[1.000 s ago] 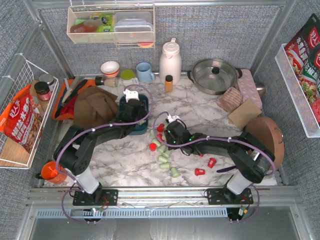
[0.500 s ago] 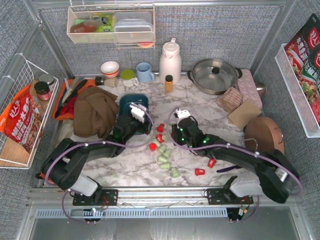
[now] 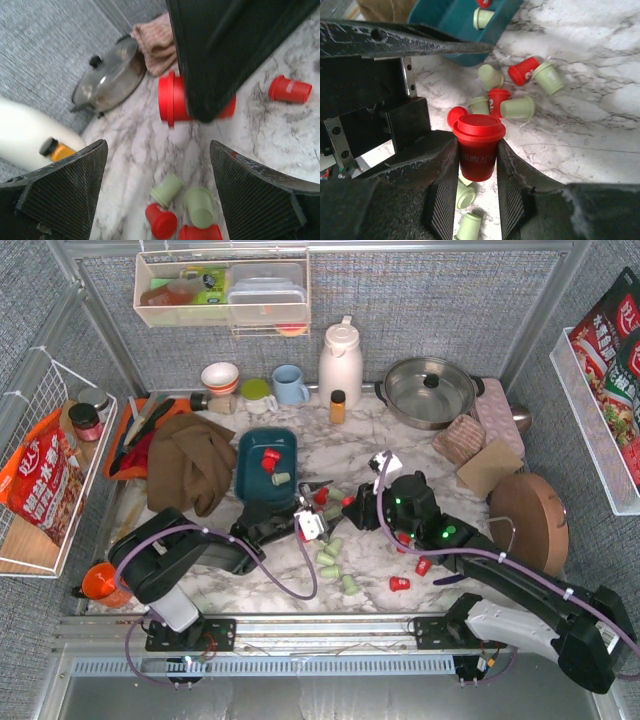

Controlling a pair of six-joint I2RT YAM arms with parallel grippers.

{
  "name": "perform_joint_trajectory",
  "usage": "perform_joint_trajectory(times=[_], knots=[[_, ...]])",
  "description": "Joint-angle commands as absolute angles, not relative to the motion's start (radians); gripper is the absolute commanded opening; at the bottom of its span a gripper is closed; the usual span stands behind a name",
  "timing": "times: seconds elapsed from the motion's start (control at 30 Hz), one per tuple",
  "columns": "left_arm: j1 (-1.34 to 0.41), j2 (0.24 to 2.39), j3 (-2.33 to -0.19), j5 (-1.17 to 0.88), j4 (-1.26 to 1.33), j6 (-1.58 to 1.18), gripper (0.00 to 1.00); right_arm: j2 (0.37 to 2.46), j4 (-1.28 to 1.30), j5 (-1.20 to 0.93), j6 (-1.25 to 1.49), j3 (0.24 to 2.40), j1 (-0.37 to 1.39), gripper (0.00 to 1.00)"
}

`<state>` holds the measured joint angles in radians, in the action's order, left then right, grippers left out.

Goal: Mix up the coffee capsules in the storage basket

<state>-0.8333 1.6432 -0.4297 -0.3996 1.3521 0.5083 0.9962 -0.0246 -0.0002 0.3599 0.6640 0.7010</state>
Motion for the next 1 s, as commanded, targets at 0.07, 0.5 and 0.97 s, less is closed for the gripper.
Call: perform_joint_trajectory(times=[0.07,0.5,0.97], knots=[[-0.872,1.666,-0.469,-0.459,1.47,0.554,0.91,1.017,-0.12,-0.094,0.406,0.643,0.701,0.27],[-0.886,1.677,-0.471,-0.527,1.47,0.517,0.87,0.979,-0.156,-0.026,0.395,0.605,0.701,0.27],[-0.897,1.746,-0.477,-0.53,1.635,0.407,0.74,0.96,-0.389,-0.015,0.459,0.481,0.705,0.27]])
